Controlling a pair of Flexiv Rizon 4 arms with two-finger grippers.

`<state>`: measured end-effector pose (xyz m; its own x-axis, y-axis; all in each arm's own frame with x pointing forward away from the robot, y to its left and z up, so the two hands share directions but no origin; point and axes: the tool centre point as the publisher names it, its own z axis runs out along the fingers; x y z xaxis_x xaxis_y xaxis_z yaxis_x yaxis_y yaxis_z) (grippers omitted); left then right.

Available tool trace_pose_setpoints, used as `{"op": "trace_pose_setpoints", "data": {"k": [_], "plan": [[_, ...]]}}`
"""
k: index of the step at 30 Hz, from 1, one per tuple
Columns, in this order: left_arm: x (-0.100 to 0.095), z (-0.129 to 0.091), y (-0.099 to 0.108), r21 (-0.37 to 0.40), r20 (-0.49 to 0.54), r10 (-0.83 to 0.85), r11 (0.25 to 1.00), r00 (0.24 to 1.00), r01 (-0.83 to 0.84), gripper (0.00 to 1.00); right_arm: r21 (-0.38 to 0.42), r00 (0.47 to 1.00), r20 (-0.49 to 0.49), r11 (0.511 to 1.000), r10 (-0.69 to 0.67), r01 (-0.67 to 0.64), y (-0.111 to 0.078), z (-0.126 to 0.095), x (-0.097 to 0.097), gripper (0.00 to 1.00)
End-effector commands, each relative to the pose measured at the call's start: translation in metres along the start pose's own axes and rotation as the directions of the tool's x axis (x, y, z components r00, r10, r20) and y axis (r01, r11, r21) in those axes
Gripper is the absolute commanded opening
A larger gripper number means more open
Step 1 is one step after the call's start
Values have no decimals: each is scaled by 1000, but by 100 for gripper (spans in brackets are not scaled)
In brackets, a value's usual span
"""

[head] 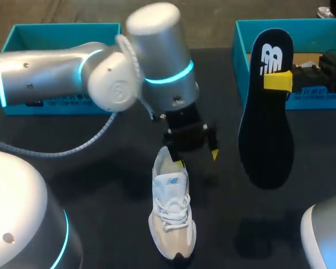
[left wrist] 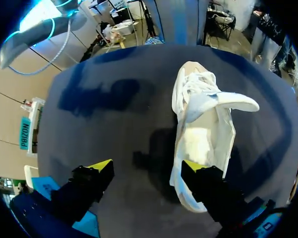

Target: Take the shoe out of the shoebox, open the shoe tongue, remove and reinsert the insole, then place the shoe into the shoebox

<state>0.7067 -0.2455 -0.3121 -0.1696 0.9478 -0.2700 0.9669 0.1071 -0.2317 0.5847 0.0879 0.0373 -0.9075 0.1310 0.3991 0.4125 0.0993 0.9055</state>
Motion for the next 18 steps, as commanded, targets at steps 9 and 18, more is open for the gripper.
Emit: {"op": "trace_pose_setpoints", "data": {"k": [9,18], "plan": [[5,-70,-3,30,555,7,999,832,-29,100,6,1000,-3,1000,2,-2,3,2,-3,0],[-7,-109,0,6,797,56,995,602,-101,100,6,1000,-3,1000,2,-2,3,2,-3,0]]}}
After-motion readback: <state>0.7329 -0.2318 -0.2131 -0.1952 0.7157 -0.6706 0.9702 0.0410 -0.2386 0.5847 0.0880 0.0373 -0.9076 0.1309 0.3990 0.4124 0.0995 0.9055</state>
